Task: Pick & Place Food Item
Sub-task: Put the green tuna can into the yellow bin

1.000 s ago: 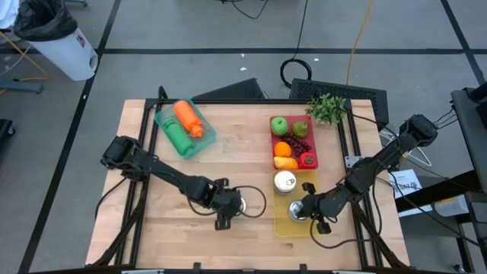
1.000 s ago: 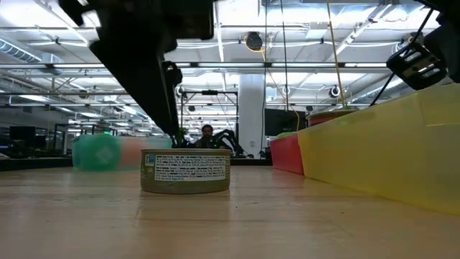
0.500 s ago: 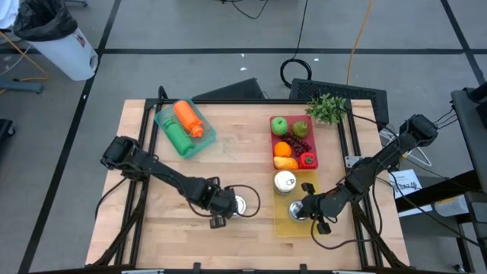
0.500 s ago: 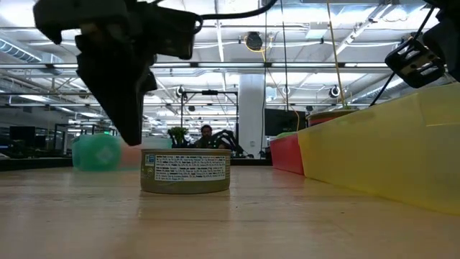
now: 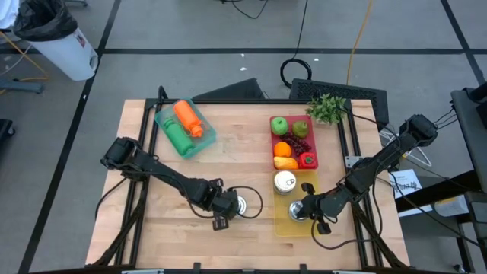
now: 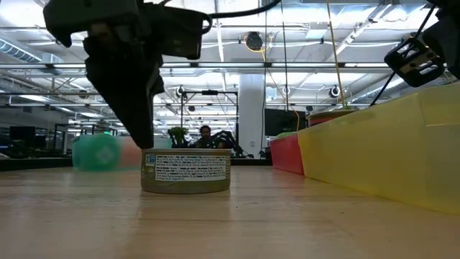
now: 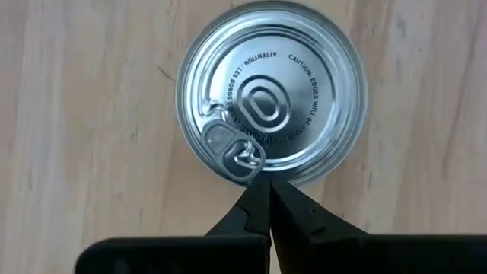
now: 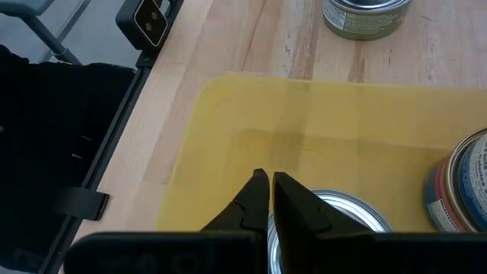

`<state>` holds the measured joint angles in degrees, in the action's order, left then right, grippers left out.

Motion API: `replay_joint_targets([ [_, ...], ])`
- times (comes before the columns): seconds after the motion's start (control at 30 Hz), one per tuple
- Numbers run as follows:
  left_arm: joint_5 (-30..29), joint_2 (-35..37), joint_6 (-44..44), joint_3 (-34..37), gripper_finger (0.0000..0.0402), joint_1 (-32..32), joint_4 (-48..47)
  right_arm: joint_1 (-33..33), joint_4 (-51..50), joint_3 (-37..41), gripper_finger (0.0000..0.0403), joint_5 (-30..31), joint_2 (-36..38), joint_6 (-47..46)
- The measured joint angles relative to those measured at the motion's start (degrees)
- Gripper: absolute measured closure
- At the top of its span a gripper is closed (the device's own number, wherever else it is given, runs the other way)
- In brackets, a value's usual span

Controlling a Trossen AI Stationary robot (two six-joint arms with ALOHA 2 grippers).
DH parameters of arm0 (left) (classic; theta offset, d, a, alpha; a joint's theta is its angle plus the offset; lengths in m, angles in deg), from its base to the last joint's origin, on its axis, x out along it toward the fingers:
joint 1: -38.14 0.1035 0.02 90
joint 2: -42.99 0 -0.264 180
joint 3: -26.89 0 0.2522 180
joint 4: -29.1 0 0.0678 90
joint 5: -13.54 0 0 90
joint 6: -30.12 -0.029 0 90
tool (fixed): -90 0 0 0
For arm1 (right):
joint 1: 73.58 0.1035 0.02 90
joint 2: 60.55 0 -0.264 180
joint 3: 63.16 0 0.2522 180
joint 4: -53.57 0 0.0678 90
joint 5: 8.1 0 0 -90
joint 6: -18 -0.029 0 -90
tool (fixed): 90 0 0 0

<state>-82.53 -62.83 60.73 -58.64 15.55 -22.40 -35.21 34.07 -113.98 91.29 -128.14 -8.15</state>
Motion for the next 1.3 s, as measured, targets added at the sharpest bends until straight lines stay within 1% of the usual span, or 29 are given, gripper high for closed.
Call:
replay_joint_targets([
  [0.1,0.02,-0.29,0.02,0.00,0.0398,-0.04,2.08,0.00,0.15,0.00,0.0394,0.00,0.00,0.04],
  [0.2,0.06,-0.72,0.13,0.00,0.0400,-0.04,1.85,0.00,0.46,0.00,0.0394,-0.02,0.00,-0.01],
  [0.53,0.83,-1.71,2.59,-0.15,0.0400,0.00,-0.28,0.00,0.53,0.00,0.0394,-0.17,0.00,0.01],
  [0.7,0.34,-0.89,1.97,-0.29,0.0400,0.00,-0.96,0.00,0.59,0.02,0.0394,-0.15,0.00,0.15],
  [0.9,0.08,-0.29,0.66,-3.51,0.0401,0.07,-4.30,-0.01,0.80,0.01,0.0394,-0.04,0.00,0.82],
  [1.3,0.18,-1.03,1.62,-3.54,0.0401,0.20,-5.44,-0.02,0.85,0.00,0.0394,-0.13,0.00,0.74],
])
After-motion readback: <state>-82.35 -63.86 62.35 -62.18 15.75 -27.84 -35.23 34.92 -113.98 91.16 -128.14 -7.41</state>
